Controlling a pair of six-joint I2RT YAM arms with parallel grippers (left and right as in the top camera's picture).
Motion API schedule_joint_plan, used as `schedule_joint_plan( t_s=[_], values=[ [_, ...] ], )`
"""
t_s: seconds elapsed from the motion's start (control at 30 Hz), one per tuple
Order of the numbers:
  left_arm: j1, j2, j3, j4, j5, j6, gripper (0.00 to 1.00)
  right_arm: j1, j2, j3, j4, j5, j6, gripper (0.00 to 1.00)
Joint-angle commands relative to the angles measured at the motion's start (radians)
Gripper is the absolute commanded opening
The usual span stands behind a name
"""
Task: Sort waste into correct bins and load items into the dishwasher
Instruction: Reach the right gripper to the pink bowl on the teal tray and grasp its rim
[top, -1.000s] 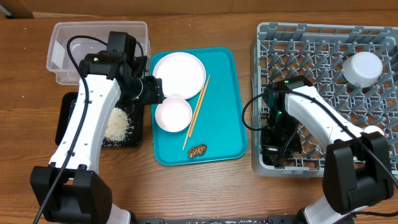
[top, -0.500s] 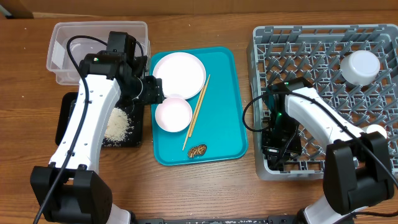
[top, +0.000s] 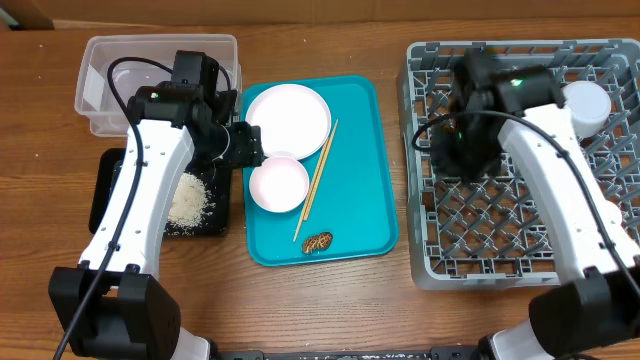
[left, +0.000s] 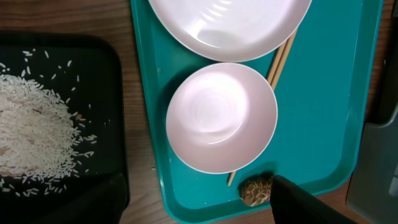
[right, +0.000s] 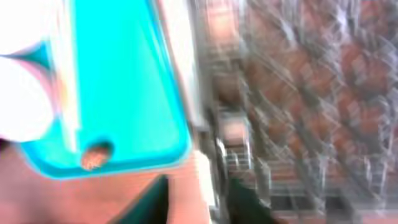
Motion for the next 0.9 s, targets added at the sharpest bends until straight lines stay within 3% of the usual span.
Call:
schedule_joint_plan(
  t_s=[0.0, 0.23, 0.5, 0.63, 0.87],
  values=[
    [-0.001, -0.018, 0.017, -0.004, -0.011, 0.022, 0.73, 0.055, -0.023, 0.050, 0.089, -0.136, -0.069, 0.57],
    [0.024, -0.020, 0.017, -0.074, -0.167, -0.040, 0.73, 0.172, 0.035, 0.048, 0.273, -0.212, -0.071, 0.59],
    [0.186, -0.038, 0.017, -0.126, -0.147, -0.108, 0.75, 0.320, 0.190, 0.048, 0.364, -0.121, -0.066, 0.60],
    [0.261, -0.038, 0.017, -0.142, -0.108, -0.109, 0.76, 0.384, 0.286, 0.048, 0.376, -0.022, 0.013, 0.61],
    [0.280, -0.038, 0.017, -0.141, -0.107, -0.109, 0.77, 0.447, 0.417, 0.048, 0.412, -0.020, 0.062, 0.49]
  ],
)
